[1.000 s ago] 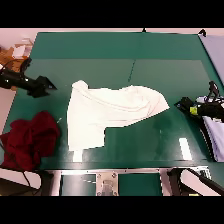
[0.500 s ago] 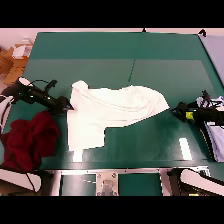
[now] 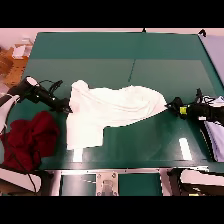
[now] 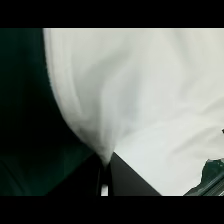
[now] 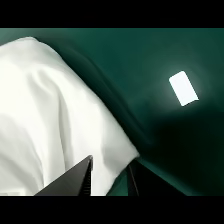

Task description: Fold the shirts.

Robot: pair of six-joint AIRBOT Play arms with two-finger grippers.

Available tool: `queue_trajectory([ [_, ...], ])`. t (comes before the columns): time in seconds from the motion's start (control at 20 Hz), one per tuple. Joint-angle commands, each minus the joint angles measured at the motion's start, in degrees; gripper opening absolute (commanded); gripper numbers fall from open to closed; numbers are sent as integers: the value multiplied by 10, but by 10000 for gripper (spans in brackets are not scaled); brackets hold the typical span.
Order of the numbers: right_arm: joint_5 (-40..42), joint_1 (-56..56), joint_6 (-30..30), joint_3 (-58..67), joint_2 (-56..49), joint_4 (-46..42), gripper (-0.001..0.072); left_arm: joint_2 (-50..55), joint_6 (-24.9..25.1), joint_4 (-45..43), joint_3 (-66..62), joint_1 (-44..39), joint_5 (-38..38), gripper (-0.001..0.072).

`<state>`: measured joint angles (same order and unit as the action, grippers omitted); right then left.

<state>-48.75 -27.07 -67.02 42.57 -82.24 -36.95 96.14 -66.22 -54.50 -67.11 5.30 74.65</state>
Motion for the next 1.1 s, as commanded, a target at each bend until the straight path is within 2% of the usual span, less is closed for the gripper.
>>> queue_trajectory([
  [0.0, 19, 19, 2, 18, -23, 6, 130, -1, 2, 7, -35, -1, 16, 23],
  [0.05, 23, 19, 2, 24, -23, 6, 12, -1, 3, 7, -49, -1, 26, 23],
  [0.1, 17, 18, 2, 35, -23, 7, 13, -3, 2, 9, -66, -1, 35, 23],
  [0.25, -71, 17, 2, 111, 5, 21, 12, -29, -14, 20, -149, -1, 72, 23],
  [0.45, -159, 17, -6, 289, 137, 21, 12, -140, -28, 112, -318, -2, 74, 23],
  [0.55, -162, 17, -16, 384, 210, 20, 12, -214, -28, 133, -415, -2, 35, 23],
  [0.7, -160, 6, -19, 526, 303, 18, 13, -324, -28, 129, -521, -1, -66, 23],
  [0.85, -137, -26, -41, 616, 373, -13, 13, -443, -27, 109, -530, -1, -164, 23],
  [1.0, -106, -48, -66, 654, 426, -83, 13, -508, -30, 57, -531, -1, -184, 23],
  [1.05, -102, -48, -66, 655, 439, -104, 13, -516, -45, 42, -531, -1, -178, 23],
])
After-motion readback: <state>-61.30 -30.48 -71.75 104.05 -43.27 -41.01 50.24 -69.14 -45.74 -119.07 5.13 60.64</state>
